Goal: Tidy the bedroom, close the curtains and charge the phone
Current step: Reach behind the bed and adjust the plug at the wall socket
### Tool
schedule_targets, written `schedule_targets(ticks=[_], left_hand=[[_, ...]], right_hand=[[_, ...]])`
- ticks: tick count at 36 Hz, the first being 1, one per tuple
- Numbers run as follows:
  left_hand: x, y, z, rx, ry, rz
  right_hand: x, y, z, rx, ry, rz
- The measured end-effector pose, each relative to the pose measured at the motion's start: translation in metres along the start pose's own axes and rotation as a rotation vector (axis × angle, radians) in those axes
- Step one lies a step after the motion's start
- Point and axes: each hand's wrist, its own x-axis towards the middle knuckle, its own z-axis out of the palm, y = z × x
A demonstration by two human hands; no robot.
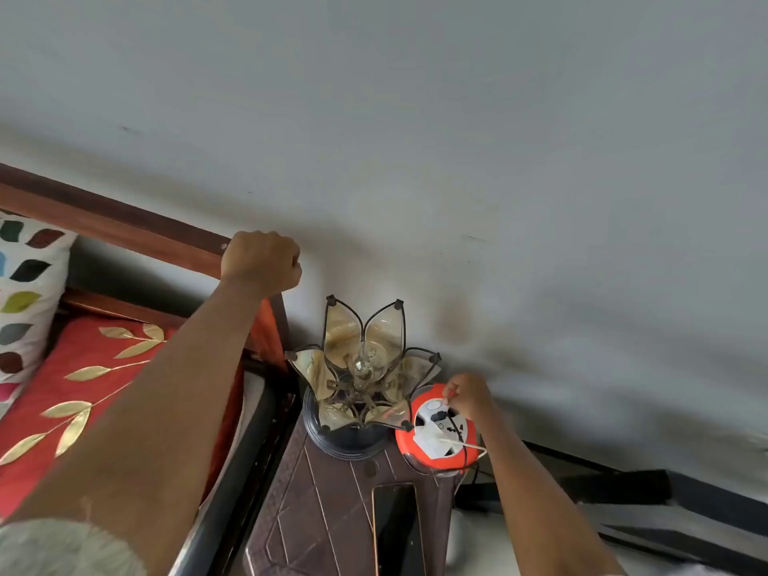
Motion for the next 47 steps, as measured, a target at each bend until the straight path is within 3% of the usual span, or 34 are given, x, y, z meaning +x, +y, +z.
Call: schedule_targets(ticks=[3, 19, 34, 47], left_hand=[[0.003, -0.002, 0.004, 0.001, 0.017, 0.006], [0.009, -0.005, 0.016, 0.013, 0.085, 0.008], [0.010, -0.007, 0.020, 0.006, 0.118, 0.038], [0.010, -0.011, 0.024, -0.022, 0.162, 0.070]], right_hand=[[0.002, -0.005, 0.005, -0.011, -0.059, 0.011], [0.013, -0.015, 0.015, -0.186, -0.030, 0.064], [0.018, 0.004, 0.011, -0.051, -0.058, 0.024], [0.005, 0.004, 0.015, -0.122, 0.005, 0.017]])
